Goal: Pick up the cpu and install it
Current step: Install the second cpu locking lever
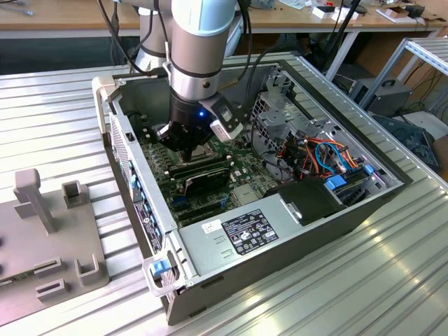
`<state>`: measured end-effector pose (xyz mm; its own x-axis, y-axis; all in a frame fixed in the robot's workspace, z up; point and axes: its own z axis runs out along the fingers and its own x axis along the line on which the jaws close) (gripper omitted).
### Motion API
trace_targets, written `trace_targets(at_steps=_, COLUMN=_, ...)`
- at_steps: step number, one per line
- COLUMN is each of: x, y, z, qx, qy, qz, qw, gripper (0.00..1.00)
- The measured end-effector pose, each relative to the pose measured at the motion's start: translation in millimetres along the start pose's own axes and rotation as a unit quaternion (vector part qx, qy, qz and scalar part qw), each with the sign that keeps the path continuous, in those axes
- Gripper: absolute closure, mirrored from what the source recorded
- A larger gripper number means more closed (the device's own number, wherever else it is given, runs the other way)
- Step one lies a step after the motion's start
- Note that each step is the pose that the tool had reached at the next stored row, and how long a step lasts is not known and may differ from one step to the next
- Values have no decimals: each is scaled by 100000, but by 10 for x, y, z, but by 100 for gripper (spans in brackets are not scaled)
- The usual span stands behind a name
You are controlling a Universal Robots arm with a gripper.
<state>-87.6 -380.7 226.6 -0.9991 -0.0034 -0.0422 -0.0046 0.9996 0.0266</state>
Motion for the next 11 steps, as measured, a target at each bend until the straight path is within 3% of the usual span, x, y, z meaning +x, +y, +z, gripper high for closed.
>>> trace_targets(at_steps=11, x=9, y=-2, z=147, qx=0, qy=-3, qz=3, qw=100000, gripper=89)
